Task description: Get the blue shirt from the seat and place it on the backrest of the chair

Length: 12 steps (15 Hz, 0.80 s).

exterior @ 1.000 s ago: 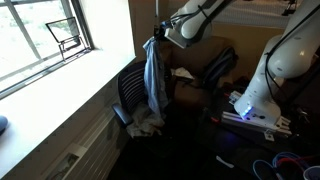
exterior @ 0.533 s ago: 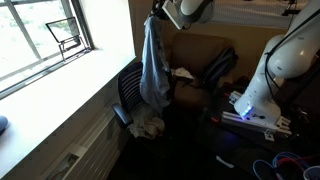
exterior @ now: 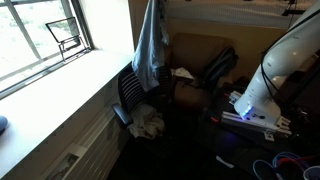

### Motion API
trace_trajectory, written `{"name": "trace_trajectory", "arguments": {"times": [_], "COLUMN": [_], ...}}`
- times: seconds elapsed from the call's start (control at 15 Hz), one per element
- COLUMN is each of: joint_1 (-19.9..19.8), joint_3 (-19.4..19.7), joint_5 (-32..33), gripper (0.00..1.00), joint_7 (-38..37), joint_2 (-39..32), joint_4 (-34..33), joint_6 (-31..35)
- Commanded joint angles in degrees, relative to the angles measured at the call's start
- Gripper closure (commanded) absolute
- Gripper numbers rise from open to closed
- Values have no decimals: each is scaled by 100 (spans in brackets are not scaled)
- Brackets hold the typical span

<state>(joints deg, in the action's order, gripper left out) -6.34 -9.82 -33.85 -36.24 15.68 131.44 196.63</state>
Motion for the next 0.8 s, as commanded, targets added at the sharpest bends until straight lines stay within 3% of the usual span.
{"name": "trace_trajectory", "arguments": {"times": [0.0, 0.13, 0.33, 0.4, 0.53, 0.73], "joint_1": [-315, -665, -1053, -1472, -1903, -2925], "joint_3": [-266, -633, -864, -1040, -1139, -1896], "joint_5": [-220, -418, -430, -369, -555, -1097], "gripper": [96, 96, 99, 99, 99, 99], "joint_7": [-1, -20, -57, -67, -158, -137], "joint_2": [-6, -119, -247, -355, -862, -1326], "joint_4": [-216, -501, -729, -1149, -1972, -2946], "joint_6": [38, 134, 154, 152, 146, 175]}}
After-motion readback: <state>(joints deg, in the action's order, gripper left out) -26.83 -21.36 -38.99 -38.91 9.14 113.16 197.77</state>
